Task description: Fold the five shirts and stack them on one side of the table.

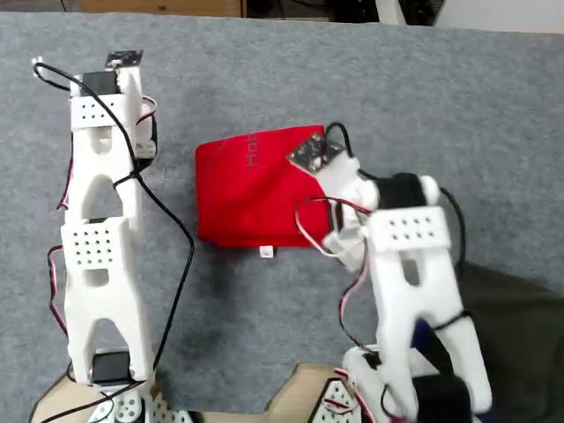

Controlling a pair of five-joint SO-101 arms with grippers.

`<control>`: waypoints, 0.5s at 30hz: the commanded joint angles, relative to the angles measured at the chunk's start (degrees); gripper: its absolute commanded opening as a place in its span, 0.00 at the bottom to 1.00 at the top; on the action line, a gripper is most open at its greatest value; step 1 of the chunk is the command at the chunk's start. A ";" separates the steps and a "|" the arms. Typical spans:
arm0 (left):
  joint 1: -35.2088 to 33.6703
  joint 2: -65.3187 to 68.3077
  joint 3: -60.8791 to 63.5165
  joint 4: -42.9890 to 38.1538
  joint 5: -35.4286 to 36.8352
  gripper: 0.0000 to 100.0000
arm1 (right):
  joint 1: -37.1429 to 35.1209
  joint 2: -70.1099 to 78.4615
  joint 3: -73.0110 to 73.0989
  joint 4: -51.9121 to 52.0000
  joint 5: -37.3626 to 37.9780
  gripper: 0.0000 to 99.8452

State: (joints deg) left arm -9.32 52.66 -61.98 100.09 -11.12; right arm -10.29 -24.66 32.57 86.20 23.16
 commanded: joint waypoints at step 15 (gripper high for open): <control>-5.71 3.82 -5.27 -1.93 -7.03 0.02 | -13.58 40.13 -38.29 -10.29 -67.08 0.38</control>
State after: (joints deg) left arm -14.15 56.88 -63.21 98.95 -17.63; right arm -21.80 11.74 1.27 74.77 -36.26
